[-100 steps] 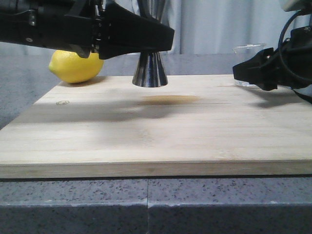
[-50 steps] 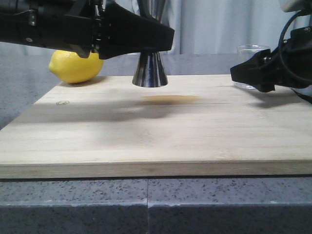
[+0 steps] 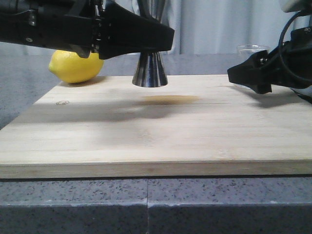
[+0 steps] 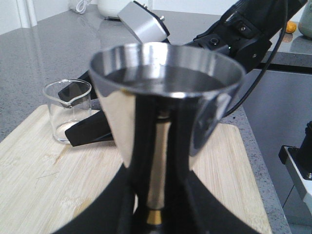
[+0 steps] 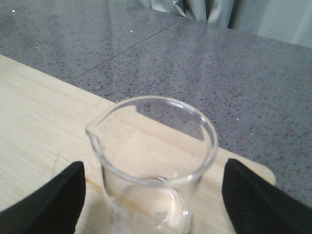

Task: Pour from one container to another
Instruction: 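Open the right gripper and withdraw it from the beaker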

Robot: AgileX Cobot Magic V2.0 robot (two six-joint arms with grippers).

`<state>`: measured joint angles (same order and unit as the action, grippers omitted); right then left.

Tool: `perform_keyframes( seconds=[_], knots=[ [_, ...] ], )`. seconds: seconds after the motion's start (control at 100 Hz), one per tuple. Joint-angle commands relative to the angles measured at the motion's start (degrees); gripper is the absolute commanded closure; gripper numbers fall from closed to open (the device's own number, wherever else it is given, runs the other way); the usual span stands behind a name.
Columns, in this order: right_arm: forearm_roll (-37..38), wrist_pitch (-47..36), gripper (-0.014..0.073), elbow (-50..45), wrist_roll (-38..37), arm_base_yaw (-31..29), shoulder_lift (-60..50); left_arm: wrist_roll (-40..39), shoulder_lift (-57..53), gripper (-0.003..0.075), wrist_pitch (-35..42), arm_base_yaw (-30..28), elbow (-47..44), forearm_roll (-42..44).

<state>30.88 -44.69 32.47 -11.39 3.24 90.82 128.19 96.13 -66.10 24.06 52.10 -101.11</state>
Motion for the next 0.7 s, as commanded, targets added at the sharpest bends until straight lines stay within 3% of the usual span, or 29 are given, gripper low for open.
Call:
perform_keyframes(
  seconds=[0.0,0.69],
  knots=[
    [-0.93,-3.68,0.0058,0.77,0.48,-0.22,-1.94,-0.6,-2.57,0.0739,-6.54,0.55,1.52,-4.99],
    [-0.63,5.41,0.0058,0.77,-2.02,-0.11,-7.99,-0.6,-2.57,0.0739,-6.54,0.55,1.52,-4.99]
  ],
)
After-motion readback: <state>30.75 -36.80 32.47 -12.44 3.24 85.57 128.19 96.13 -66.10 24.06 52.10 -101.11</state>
